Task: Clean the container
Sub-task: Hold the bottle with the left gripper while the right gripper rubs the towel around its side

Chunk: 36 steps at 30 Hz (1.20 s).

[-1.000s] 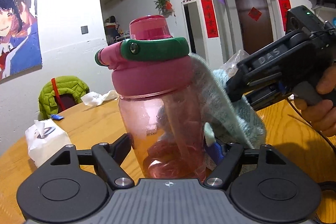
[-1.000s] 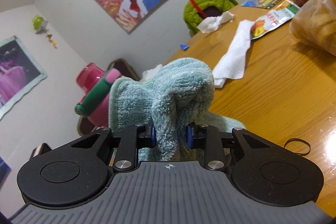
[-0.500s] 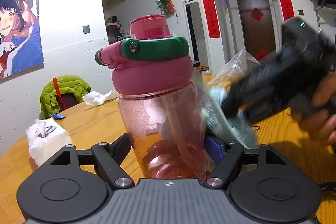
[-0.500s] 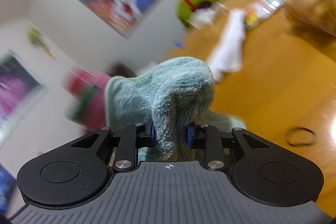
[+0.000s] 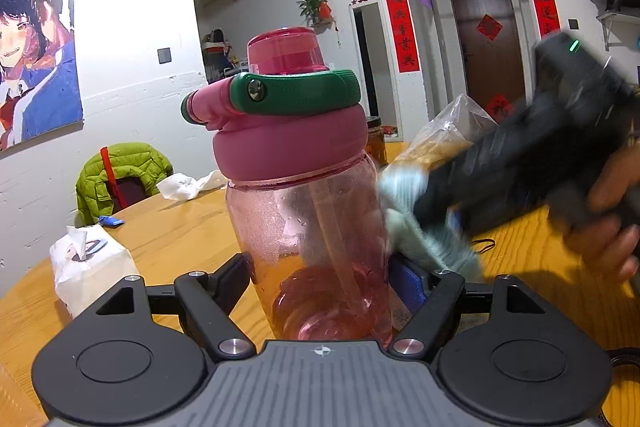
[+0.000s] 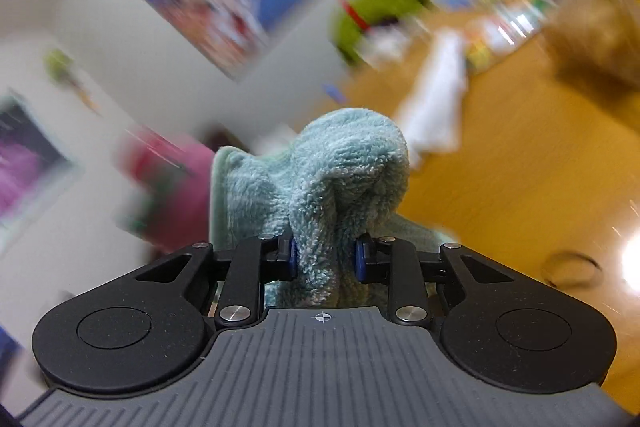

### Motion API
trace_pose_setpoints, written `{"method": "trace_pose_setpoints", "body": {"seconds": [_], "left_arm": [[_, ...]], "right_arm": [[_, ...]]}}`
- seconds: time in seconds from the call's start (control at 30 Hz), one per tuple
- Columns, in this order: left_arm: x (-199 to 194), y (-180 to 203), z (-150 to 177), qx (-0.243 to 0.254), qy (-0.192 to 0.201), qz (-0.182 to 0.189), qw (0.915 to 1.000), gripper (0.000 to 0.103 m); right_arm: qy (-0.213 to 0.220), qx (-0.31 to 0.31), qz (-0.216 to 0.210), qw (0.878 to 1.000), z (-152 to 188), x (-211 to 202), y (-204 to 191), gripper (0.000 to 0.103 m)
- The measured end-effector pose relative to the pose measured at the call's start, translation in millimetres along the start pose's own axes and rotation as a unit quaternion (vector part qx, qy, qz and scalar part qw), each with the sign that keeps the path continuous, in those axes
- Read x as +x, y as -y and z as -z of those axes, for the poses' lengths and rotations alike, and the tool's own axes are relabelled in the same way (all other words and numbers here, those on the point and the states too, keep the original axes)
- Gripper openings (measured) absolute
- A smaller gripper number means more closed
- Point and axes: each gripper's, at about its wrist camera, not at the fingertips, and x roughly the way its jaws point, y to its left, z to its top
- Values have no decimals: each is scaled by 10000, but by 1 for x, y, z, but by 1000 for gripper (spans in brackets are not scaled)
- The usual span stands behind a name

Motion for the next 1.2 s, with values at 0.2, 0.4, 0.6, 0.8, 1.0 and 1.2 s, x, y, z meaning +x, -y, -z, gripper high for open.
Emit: {"method": "trace_pose_setpoints", "body": {"seconds": [0.2, 0.4, 0.6, 0.8, 1.0, 1.2], "left_arm": [[-4, 3, -3, -59, -72, -133, 9999, 86], [-24, 15, -9, 51, -192, -607, 9980, 90], [-29, 31, -9, 302, -251, -261, 9989, 76], [-22, 21, -7, 173, 10, -248, 9995, 77], [-5, 7, -6, 141, 150, -83, 9998, 76], [-4, 10, -3, 250, 78, -171, 9995, 71]], "right_arm": [[-57, -167, 315, 9993, -2, 7, 1, 29], [644, 93, 39, 9979, -7, -9, 6, 29], [705, 115, -222, 9972, -9, -3, 3, 29], [441, -390, -163, 9981, -6, -4, -13, 30], [329, -464, -432, 9974, -6, -24, -18, 31], [211, -547, -196, 9981, -3, -21, -20, 31]]}}
